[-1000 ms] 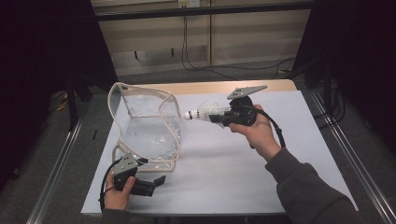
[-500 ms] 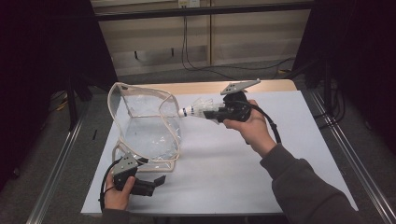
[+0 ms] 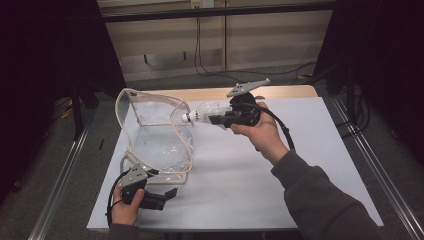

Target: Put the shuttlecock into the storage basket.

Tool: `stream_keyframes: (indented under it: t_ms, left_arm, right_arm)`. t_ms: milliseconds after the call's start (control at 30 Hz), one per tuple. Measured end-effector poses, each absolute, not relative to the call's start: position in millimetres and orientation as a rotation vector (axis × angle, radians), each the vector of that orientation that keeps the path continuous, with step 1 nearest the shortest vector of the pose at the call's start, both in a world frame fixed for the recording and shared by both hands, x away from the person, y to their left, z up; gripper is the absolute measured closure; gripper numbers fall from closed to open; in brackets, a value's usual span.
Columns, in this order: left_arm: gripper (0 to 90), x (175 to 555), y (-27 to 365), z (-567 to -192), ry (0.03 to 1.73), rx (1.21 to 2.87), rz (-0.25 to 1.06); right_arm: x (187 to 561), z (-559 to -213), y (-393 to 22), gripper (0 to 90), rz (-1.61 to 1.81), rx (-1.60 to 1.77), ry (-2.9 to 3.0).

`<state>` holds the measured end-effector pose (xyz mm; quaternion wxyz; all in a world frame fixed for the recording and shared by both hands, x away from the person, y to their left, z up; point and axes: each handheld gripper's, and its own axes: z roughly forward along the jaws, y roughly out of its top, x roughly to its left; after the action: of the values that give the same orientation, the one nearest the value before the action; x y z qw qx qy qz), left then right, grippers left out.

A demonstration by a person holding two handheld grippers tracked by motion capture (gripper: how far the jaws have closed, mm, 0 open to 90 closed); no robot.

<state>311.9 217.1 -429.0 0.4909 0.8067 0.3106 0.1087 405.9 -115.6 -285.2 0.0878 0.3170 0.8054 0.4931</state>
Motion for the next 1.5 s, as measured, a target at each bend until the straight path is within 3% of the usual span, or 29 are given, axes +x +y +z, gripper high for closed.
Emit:
stream_keyframes:
  t_ms: [1500]
  left_arm:
    - [1.6, 312.1, 217.7, -428.8, 0.75, 1.963, 0.263]
  right_arm:
    - [405.4, -261.7, -47.7, 88.9, 1.472, 0.826, 2.455]
